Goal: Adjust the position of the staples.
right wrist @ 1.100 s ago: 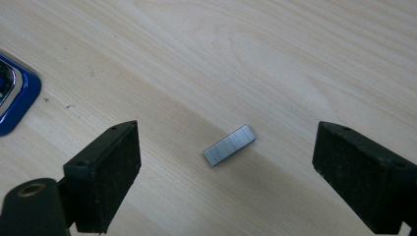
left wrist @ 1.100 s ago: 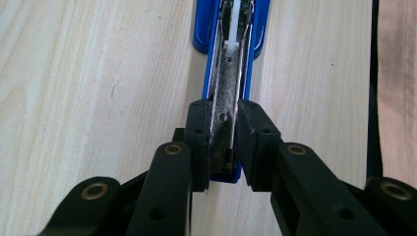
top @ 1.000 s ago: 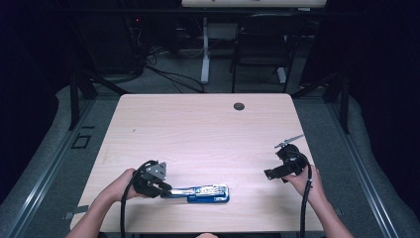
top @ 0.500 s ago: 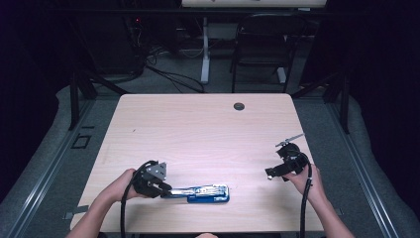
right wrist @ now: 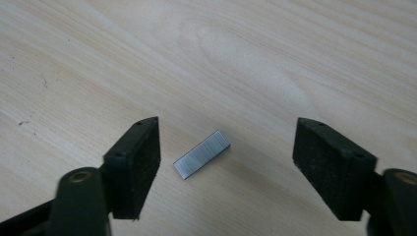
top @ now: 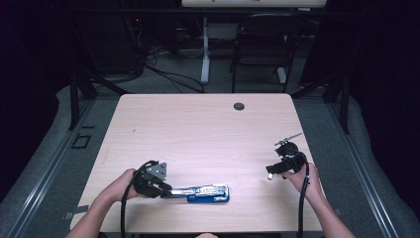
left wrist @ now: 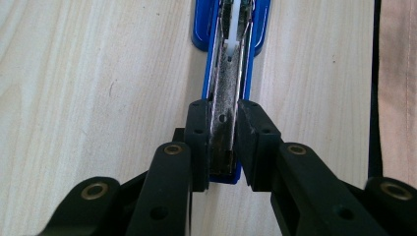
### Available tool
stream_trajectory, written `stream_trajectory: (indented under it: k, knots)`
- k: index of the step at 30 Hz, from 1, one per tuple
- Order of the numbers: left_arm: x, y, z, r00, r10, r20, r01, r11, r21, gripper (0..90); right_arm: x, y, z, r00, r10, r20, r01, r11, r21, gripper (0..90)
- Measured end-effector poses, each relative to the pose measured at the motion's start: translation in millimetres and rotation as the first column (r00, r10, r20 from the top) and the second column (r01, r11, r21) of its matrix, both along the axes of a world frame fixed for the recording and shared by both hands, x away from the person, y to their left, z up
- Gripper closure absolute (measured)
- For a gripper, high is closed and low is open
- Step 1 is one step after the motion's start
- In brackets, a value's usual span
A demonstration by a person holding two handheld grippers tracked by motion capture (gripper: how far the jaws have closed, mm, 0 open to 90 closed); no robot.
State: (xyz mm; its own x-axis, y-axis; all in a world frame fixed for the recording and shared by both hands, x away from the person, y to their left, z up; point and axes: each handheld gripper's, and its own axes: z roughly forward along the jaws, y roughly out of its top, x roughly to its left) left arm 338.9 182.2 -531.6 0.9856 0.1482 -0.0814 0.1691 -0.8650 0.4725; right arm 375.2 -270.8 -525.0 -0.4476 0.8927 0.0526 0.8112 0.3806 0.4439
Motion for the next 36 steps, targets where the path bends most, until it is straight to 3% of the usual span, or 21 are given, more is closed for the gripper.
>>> stream_trajectory:
  k: [5, 12, 14, 20, 26, 29, 30, 32, 36]
  knots:
    - [0.0, -0.3, -0.8, 1.0000, -0.001, -0.003, 0.001, 1.0000, 0.000, 76.2, 1.6, 4.3, -3.3, 1.0000, 0.001, -0.003, -0.001, 1.0000, -0.007, 35.4]
    - [1.3, -0.1, -0.8, 0.9997, -0.011, -0.022, 0.011, 0.9999, 0.007, 76.1, 3.8, 18.0, -12.7, 0.9989, 0.038, -0.028, -0.041, 0.9928, -0.113, 39.0]
    - [0.3, -0.5, -1.9, 1.0000, -0.001, -0.006, 0.001, 1.0000, 0.001, 76.1, 4.0, 18.9, -14.6, 0.9986, 0.041, -0.033, -0.045, 0.9913, -0.124, 39.4]
    - [1.6, -0.3, -1.4, 0.9996, -0.011, -0.025, 0.012, 0.9999, 0.008, 76.1, 4.2, 21.8, -20.1, 0.9961, 0.055, -0.069, -0.065, 0.9848, -0.161, 42.9]
    - [1.7, -0.4, -1.2, 0.9996, -0.013, -0.024, 0.013, 0.9999, 0.009, 76.0, 5.0, 17.6, -21.6, 0.9958, 0.026, -0.088, -0.040, 0.9865, -0.159, 48.2]
    - [0.5, -0.6, -1.6, 1.0000, -0.002, -0.005, 0.002, 1.0000, 0.002, 76.1, 5.3, 15.1, -20.3, 0.9951, 0.025, -0.095, -0.040, 0.9858, -0.163, 51.0]
    - [2.1, -0.1, -0.8, 0.9993, -0.021, -0.031, 0.021, 0.9998, 0.001, 76.0, 5.3, 14.6, -19.8, 0.9947, 0.026, -0.100, -0.043, 0.9856, -0.164, 51.9]
    - [2.4, 0.0, -0.9, 0.9990, -0.024, -0.038, 0.024, 0.9997, -0.006, 76.1, 5.2, 13.8, -19.0, 0.9941, 0.024, -0.106, -0.041, 0.9859, -0.162, 53.7]
    - [-0.3, -0.6, -0.6, 1.0000, -0.003, 0.001, 0.003, 1.0000, -0.004, 76.1, 4.3, 12.2, -19.7, 0.9943, 0.016, -0.106, -0.033, 0.9860, -0.163, 58.9]
